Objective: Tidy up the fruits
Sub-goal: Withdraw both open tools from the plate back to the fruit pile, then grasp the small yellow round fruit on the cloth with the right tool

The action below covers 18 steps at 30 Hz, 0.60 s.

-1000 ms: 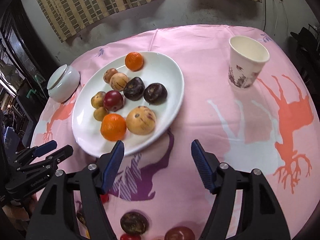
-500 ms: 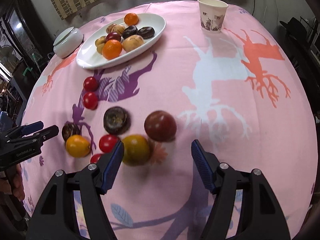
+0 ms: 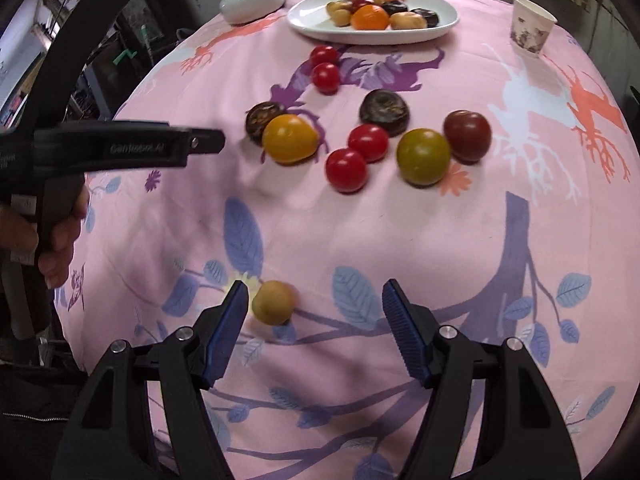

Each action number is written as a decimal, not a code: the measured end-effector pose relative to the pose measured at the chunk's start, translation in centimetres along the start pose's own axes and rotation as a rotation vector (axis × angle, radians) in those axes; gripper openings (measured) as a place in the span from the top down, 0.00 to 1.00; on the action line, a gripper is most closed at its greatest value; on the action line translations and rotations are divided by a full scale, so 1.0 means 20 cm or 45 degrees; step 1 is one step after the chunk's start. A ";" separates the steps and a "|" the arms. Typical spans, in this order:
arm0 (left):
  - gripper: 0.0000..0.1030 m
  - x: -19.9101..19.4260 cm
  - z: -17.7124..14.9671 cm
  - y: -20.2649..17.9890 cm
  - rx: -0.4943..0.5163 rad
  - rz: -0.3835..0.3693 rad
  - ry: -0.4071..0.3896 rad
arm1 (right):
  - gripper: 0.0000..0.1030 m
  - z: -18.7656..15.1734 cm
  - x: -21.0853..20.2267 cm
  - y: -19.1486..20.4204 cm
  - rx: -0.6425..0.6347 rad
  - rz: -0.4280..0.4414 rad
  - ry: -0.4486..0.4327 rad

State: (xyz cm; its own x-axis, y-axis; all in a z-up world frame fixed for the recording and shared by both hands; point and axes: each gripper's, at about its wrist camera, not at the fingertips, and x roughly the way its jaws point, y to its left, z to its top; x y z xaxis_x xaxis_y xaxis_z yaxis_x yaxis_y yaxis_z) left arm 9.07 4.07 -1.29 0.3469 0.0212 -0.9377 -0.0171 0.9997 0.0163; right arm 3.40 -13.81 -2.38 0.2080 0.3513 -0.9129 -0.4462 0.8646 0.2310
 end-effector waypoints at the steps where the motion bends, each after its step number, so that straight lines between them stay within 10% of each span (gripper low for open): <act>1: 0.25 0.00 0.00 0.01 -0.005 0.000 -0.001 | 0.36 -0.01 0.02 0.03 -0.025 0.007 0.015; 8: 0.25 -0.01 -0.03 0.04 -0.019 -0.003 0.001 | 0.64 -0.07 0.10 0.11 -0.094 -0.012 0.066; 18: 0.25 0.00 -0.04 -0.07 0.020 -0.084 0.029 | 0.75 -0.03 0.13 0.10 -0.088 0.002 0.071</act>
State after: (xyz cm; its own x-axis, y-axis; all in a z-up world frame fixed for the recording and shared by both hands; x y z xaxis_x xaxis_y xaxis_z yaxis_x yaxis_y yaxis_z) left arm 8.28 2.63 -1.53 0.3252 -0.0446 -0.9446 0.0198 0.9990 -0.0404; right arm 2.50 -11.37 -4.45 0.1592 0.3307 -0.9302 -0.5062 0.8363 0.2107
